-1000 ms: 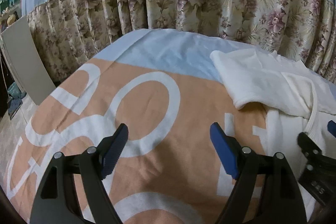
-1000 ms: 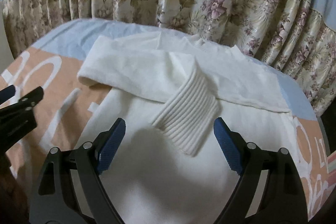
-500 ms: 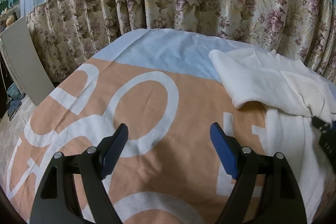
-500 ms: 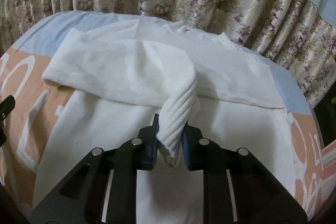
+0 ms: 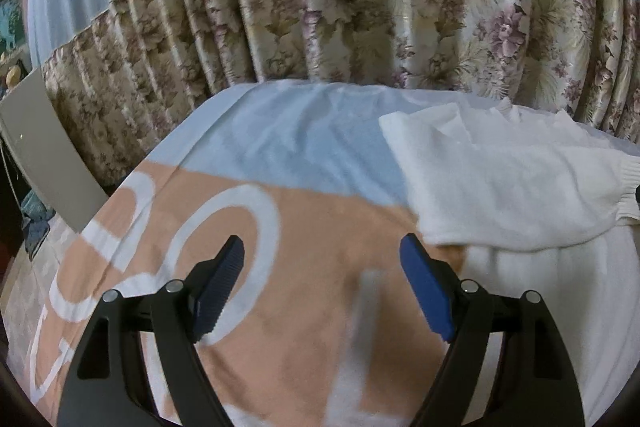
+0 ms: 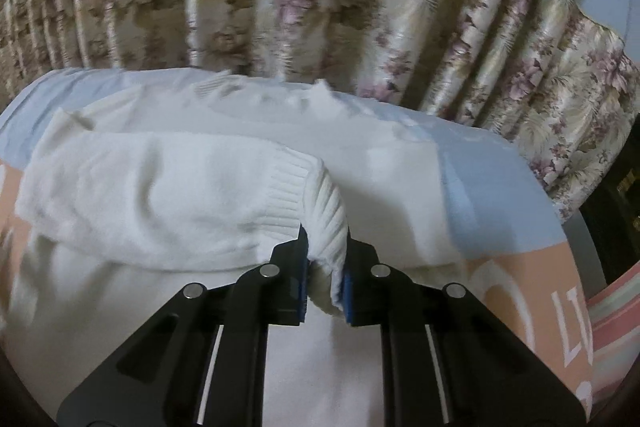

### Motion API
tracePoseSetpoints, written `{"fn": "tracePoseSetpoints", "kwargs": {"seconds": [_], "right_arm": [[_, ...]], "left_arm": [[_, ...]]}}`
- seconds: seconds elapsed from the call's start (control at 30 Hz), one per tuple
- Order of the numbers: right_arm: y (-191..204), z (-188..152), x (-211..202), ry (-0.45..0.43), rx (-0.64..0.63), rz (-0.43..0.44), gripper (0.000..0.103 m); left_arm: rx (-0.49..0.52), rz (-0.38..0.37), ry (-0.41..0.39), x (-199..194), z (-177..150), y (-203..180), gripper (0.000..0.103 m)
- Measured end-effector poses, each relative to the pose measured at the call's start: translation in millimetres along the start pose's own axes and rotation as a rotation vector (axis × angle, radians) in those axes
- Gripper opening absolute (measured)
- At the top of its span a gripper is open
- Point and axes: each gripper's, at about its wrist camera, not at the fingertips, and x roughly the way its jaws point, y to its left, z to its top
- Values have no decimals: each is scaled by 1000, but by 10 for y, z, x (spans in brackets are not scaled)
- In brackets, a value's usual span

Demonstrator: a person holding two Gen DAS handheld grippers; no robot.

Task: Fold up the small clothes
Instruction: 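Pull the sleeve straight along the sweater body and open the right gripper, then move the right gripper to the ribbed hem and grasp it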

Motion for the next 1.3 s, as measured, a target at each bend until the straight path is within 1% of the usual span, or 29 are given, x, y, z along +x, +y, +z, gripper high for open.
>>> {"fn": "tracePoseSetpoints", "kwargs": {"seconds": [0.17, 0.23, 0.33, 0.37, 0.4, 0.5, 0.53, 0.6, 0.67, 0.7, 0.8, 0.83, 0.87, 0.97, 1.03, 1.17, 1.2, 1.3], "right_arm": [[-398, 98, 224, 15, 24, -8, 13], [-502, 126, 292, 22, 28, -13, 13], [-724, 145, 419, 50, 49, -19, 13], [-815, 142, 468, 65, 58, -18, 13], [-866, 130, 494, 72, 64, -18, 13], [-1039, 88, 601, 110, 85, 2, 15], [-1082, 71, 634, 119, 94, 13, 15], [-1132, 54, 678, 131, 120, 36, 17], [-1173, 50, 713, 145, 148, 60, 18], [-1204, 49, 727, 145, 168, 68, 20], [-1301, 61, 784, 159, 233, 121, 27], [-1338, 71, 790, 158, 246, 119, 34], [-1382, 85, 797, 157, 261, 116, 35], [-1489, 95, 798, 159, 290, 95, 35], [-1527, 99, 764, 156, 291, 92, 35], [-1534, 61, 634, 137, 272, 86, 36], [-1539, 33, 591, 133, 272, 88, 36], [-1532, -38, 453, 118, 264, 85, 36]], "left_arm": [[49, -10, -7, 144, 238, -383, 81], [86, 1, 2, 276, 331, -581, 81], [103, -5, 13, 415, 409, -759, 82], [105, -13, 18, 464, 440, -822, 86], [106, -18, 24, 493, 449, -857, 86], [112, 1, 46, 580, 472, -951, 87], [104, 6, 54, 587, 476, -954, 87], [81, -8, 56, 552, 464, -925, 87], [92, -3, 56, 518, 430, -910, 87], [108, 12, 56, 522, 408, -903, 87], [128, 36, 64, 560, 361, -838, 87], [121, 44, 69, 569, 358, -801, 87], [111, 47, 72, 573, 359, -771, 87], [75, 50, 66, 539, 382, -666, 87], [58, 28, 56, 491, 400, -620, 87], [74, 16, 27, 369, 407, -633, 87], [73, 6, 25, 337, 400, -633, 87], [83, 7, 28, 265, 360, -631, 87]]}}
